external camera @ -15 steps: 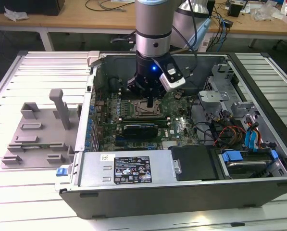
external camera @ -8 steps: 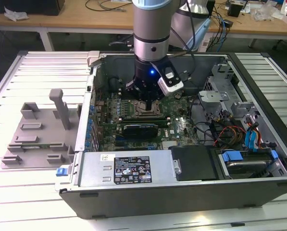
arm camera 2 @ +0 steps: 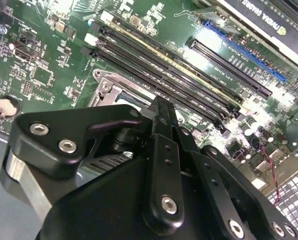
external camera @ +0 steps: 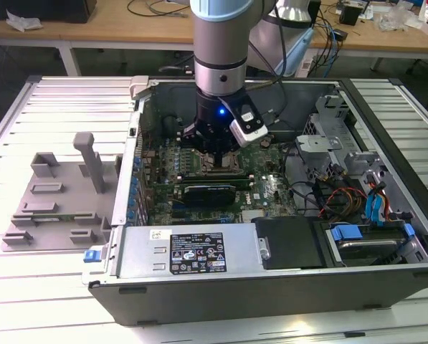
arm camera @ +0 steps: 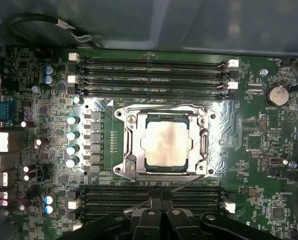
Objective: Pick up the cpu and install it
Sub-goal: 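Install the second cpu locking lever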
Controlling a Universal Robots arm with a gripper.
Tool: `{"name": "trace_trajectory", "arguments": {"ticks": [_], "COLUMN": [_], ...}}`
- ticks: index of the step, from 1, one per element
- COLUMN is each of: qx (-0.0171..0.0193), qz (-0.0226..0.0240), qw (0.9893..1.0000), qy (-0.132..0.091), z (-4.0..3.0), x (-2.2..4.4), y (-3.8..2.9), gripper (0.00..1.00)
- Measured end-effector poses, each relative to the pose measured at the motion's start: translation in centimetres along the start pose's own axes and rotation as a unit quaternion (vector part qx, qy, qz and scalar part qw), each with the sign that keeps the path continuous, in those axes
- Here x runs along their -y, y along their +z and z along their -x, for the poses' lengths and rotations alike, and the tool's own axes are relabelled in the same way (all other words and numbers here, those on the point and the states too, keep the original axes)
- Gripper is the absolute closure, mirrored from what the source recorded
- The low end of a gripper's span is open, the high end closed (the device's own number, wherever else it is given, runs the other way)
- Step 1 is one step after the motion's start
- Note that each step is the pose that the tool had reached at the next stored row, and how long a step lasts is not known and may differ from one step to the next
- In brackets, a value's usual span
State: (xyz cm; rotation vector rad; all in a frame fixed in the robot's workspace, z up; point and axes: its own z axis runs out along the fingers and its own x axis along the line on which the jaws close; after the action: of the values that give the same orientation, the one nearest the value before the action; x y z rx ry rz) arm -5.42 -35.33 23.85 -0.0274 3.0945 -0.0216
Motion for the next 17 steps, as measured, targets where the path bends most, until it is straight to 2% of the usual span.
{"name": "trace_trajectory", "arguments": {"ticks": [1, 2, 3, 4, 7, 10, 11, 15, 17], "qx": [-0.0003, -0.0049, -0.016, -0.0304, -0.0305, -0.03, -0.03, -0.03, -0.0297], "qz": [0.0, 0.0004, 0.0004, 0.0007, 0.0011, 0.0017, 0.0017, 0.0019, 0.005], "qw": [1.0, 1.0, 0.9999, 0.9995, 0.9995, 0.9988, 0.9986, 0.9985, 0.9985], "qy": [0.0, 0.0, 0.0, 0.0, -0.003, -0.038, -0.042, -0.046, -0.046], "z": [0.0, 0.0, 0.0, 0.02, 0.02, -0.05, -0.37, -0.7, -0.78], "x": [0.0, -0.01, 0.0, 0.0, 0.01, 0.1, 0.13, 0.21, 0.27], "y": [0.0, 0.04, 0.05, 0.06, 0.2, 0.46, 0.51, 0.85, 1.46], "gripper": [0.89, 0.89, 0.89, 0.89, 0.89, 0.89, 0.89, 0.89, 0.89]}}
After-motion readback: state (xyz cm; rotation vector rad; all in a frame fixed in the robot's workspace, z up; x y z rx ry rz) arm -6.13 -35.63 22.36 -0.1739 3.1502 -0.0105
